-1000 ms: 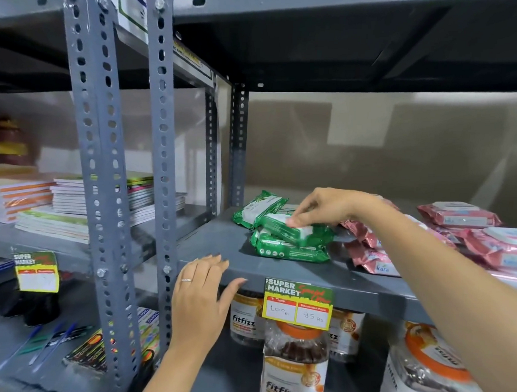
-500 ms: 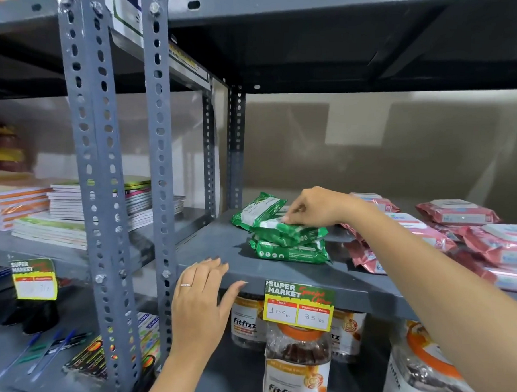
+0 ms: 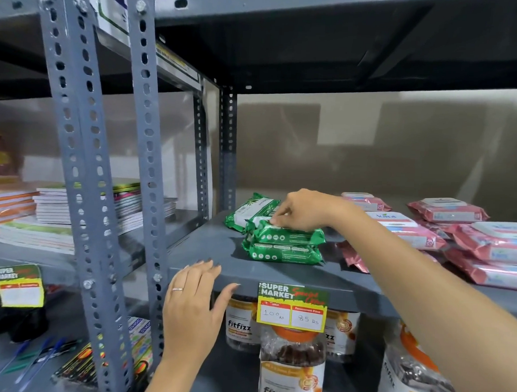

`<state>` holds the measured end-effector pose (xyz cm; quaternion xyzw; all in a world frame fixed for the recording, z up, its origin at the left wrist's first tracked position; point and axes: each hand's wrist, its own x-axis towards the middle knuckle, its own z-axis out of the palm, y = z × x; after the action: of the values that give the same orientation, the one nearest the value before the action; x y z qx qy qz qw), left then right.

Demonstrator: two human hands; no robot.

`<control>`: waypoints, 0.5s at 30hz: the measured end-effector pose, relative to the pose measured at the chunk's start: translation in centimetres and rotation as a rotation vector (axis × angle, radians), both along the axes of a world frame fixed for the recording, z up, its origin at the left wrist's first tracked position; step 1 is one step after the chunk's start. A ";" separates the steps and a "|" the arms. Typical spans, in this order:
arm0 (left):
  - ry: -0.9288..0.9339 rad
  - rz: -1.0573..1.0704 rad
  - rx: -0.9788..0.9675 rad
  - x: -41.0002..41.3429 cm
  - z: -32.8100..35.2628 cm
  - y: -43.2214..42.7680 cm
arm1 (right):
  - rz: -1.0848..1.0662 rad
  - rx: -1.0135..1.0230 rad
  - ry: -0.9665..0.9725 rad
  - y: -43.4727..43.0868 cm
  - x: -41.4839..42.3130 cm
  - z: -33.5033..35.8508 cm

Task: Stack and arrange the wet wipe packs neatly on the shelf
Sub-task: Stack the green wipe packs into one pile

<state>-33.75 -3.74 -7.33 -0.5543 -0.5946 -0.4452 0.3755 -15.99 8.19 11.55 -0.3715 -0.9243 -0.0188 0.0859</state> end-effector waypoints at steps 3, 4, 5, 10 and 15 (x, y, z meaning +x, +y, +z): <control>0.004 0.002 -0.004 0.0 0.1 0.0 | -0.046 0.115 -0.053 -0.3 -0.4 -0.1; 0.008 0.004 -0.008 0.0 0.1 0.0 | -0.051 0.125 -0.061 -0.4 -0.4 -0.1; 0.015 0.007 -0.016 -0.1 0.2 0.0 | -0.053 0.120 -0.063 -0.5 -0.4 0.0; -0.011 -0.063 -0.098 -0.1 2.6 -0.7 | -0.048 0.004 -0.068 -0.3 -0.2 0.4; -0.130 -0.084 -0.404 -2.2 8.1 2.0 | -0.071 -0.113 -0.061 1.4 0.1 3.2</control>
<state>-35.96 -1.75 0.75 -0.6128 -0.6711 -0.3668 0.1988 -15.93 9.60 14.70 -0.4076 -0.9123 0.0191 0.0358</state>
